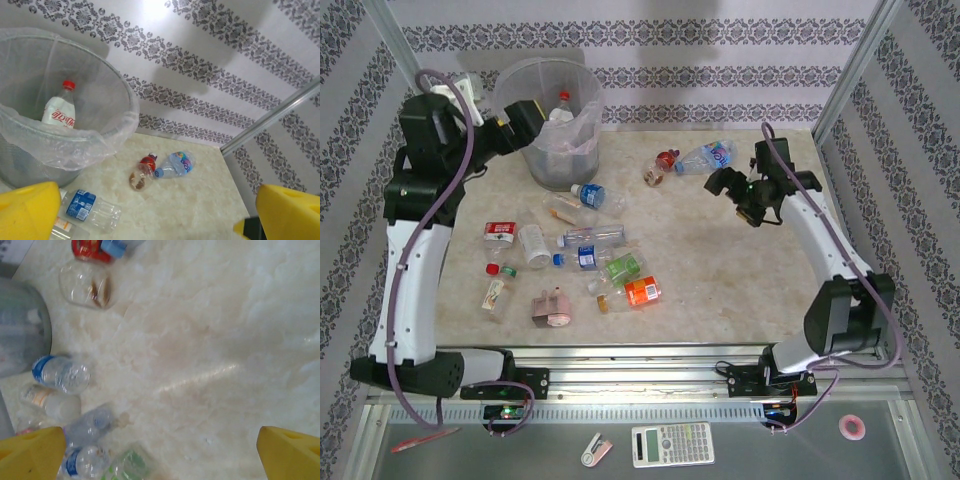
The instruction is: Throw the plastic bottles in the bin
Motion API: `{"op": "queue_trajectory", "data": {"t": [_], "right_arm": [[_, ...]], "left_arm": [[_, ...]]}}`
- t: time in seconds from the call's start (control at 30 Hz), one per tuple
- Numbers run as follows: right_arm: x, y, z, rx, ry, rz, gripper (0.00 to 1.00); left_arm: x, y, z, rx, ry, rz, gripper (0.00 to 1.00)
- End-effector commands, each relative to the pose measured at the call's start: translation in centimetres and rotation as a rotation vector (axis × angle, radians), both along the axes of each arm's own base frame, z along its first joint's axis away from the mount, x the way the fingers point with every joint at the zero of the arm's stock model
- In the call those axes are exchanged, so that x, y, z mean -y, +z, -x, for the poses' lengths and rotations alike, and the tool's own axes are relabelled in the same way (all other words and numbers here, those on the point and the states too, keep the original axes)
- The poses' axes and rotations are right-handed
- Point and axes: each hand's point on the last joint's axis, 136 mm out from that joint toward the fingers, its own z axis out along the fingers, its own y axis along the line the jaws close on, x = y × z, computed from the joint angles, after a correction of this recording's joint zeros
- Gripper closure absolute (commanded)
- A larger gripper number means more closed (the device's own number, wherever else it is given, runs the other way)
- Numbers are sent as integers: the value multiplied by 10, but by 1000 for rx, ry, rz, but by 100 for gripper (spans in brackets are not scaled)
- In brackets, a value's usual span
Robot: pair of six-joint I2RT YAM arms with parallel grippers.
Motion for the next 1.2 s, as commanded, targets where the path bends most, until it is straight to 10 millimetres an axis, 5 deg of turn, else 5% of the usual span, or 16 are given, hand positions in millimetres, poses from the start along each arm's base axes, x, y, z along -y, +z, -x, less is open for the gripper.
{"op": "queue_trajectory", "data": {"t": [0.0,0.47,0.83,1.17], "right_arm": [[13,0,-26,-5,-67,16,2],[34,-44,-122,-74,-185,-23,2],[47,-74,-178,-102,-248,-59,2],[51,-105,-214,-119,-298,-93,2]], "left_arm": [[17,25,30,139,-95,-52,0],[61,-41,75,13,-229,-175,0],[96,-77,78,-76,-287,-222,0],[101,-91,72,-125,-243,-229,0]]}}
